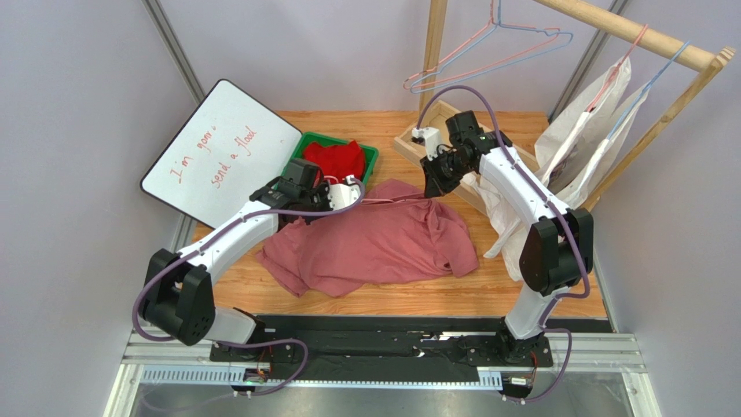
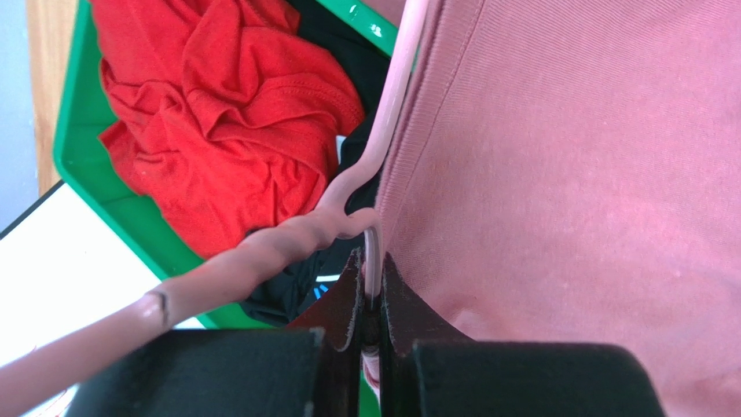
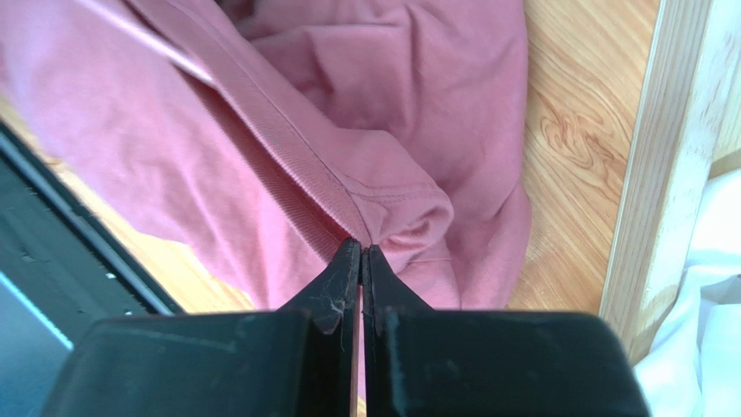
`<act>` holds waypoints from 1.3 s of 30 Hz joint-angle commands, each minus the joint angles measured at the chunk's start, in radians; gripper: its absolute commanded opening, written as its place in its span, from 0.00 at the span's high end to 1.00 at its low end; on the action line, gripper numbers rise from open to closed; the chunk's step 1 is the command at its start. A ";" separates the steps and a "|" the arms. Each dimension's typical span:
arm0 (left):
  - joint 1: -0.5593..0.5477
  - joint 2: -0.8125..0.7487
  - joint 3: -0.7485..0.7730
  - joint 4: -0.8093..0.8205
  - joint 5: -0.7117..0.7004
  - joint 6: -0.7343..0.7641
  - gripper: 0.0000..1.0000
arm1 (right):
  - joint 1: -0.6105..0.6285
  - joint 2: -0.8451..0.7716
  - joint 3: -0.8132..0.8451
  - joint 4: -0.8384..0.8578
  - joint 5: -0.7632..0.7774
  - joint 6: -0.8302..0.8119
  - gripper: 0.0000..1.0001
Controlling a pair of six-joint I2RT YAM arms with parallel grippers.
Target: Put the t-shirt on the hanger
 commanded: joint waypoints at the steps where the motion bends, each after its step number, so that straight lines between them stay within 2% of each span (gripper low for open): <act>1: -0.027 0.031 0.094 -0.073 -0.059 -0.023 1.00 | 0.001 -0.086 0.076 -0.060 -0.076 -0.024 1.00; 10: -0.150 0.009 0.230 -0.082 0.122 -0.064 1.00 | 0.130 -0.116 0.157 -0.084 -0.186 -0.029 1.00; 14: -0.159 -0.026 0.255 -0.080 0.150 -0.086 1.00 | 0.135 -0.123 0.212 -0.133 -0.203 -0.044 0.97; 16: -0.159 -0.045 0.255 -0.079 0.165 -0.088 1.00 | 0.133 -0.145 0.226 -0.161 -0.213 -0.082 0.87; 17: -0.159 -0.064 0.253 -0.074 0.170 -0.087 1.00 | 0.132 -0.157 0.224 -0.176 -0.223 -0.088 0.71; 20: -0.159 -0.087 0.259 -0.074 0.179 -0.095 1.00 | 0.130 -0.223 0.205 -0.161 -0.242 -0.111 0.37; 22: -0.161 -0.097 0.267 -0.073 0.191 -0.097 1.00 | 0.130 -0.256 0.181 -0.153 -0.254 -0.134 0.32; 29: -0.164 -0.112 0.288 -0.073 0.217 -0.106 1.00 | 0.150 -0.252 0.194 -0.117 -0.314 -0.185 0.34; 33: -0.173 -0.114 0.302 -0.082 0.217 -0.104 1.00 | 0.210 -0.234 0.211 -0.068 -0.300 -0.196 0.37; 37: -0.181 -0.117 0.316 -0.093 0.225 -0.118 1.00 | 0.245 -0.206 0.203 -0.020 -0.302 -0.196 0.45; 39: -0.184 -0.123 0.322 -0.099 0.228 -0.120 1.00 | 0.262 -0.194 0.192 -0.003 -0.299 -0.194 0.46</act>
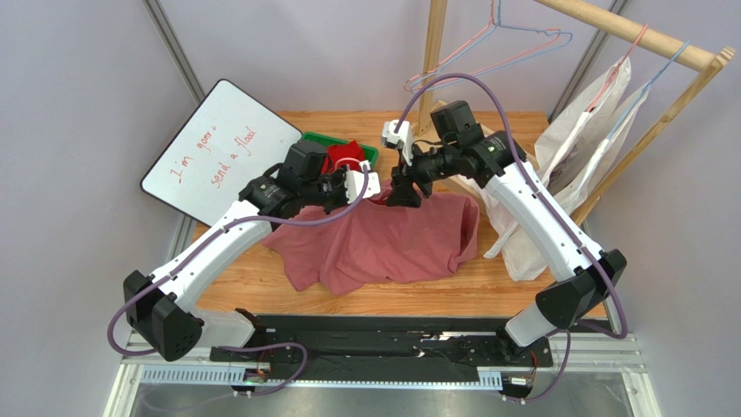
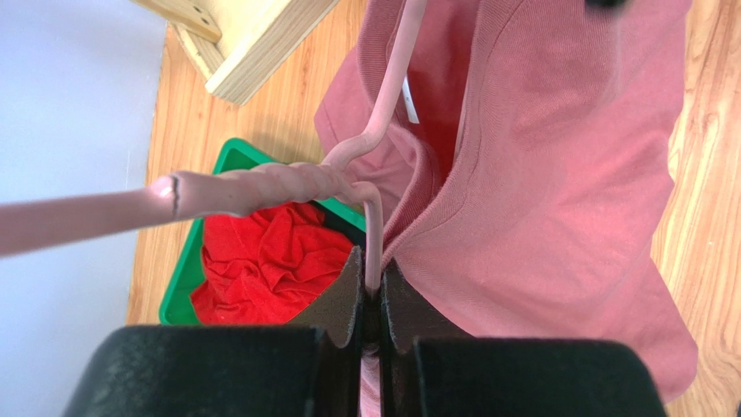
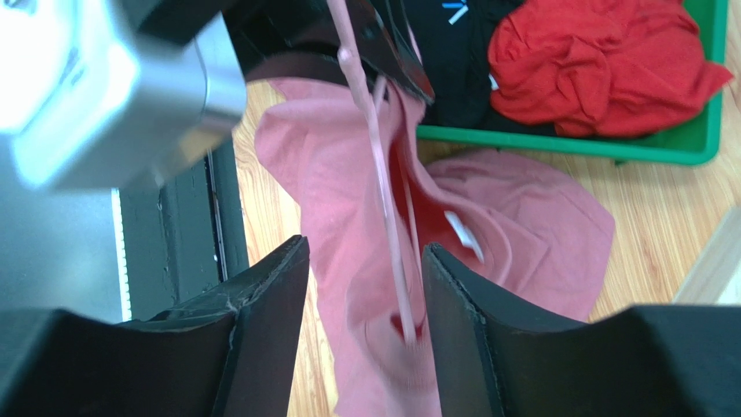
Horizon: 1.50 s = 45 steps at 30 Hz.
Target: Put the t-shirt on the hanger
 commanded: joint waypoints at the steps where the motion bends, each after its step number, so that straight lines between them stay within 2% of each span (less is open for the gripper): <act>1: -0.011 -0.042 0.062 0.015 0.045 -0.027 1.00 | 0.035 0.022 0.015 0.098 -0.015 -0.025 0.47; 6: -0.020 -0.056 0.059 0.000 0.048 -0.017 1.00 | 0.061 0.055 0.044 0.126 -0.018 0.000 0.59; 8: -0.018 -0.062 0.058 -0.002 0.048 -0.018 1.00 | 0.059 0.068 0.050 0.122 -0.012 0.006 0.70; 9: -0.018 -0.063 0.059 -0.008 0.048 -0.018 1.00 | 0.059 0.066 0.052 0.119 -0.010 0.005 0.75; 10: -0.020 -0.070 0.059 -0.012 0.051 -0.020 1.00 | 0.056 0.060 0.052 0.118 -0.013 0.006 0.95; 11: -0.018 -0.074 0.058 -0.019 0.055 -0.023 1.00 | 0.053 0.054 0.049 0.117 -0.018 0.005 1.00; 14: -0.020 -0.100 0.036 -0.023 0.054 -0.035 1.00 | 0.025 0.016 0.029 0.117 -0.026 0.018 1.00; 20: -0.014 -0.169 -0.031 -0.026 0.006 -0.064 0.82 | -0.034 -0.101 -0.045 0.120 -0.038 0.045 1.00; 27: 0.101 -0.249 -0.054 0.017 0.041 -0.159 0.66 | -0.099 -0.184 -0.076 0.106 -0.060 0.069 1.00; 31: 0.115 -0.292 -0.044 0.040 0.072 -0.173 0.46 | -0.110 -0.198 -0.063 0.114 -0.060 0.089 1.00; 34: 0.115 -0.300 -0.010 0.058 0.106 -0.231 0.35 | -0.111 -0.219 -0.079 0.157 -0.052 0.114 1.00; 39: 0.115 -0.292 0.038 0.077 0.107 -0.257 0.33 | -0.123 -0.234 -0.099 0.204 -0.046 0.161 1.00; 45: 0.084 -0.257 0.041 0.069 0.200 -0.182 0.51 | -0.123 -0.251 -0.145 0.227 -0.095 0.184 1.00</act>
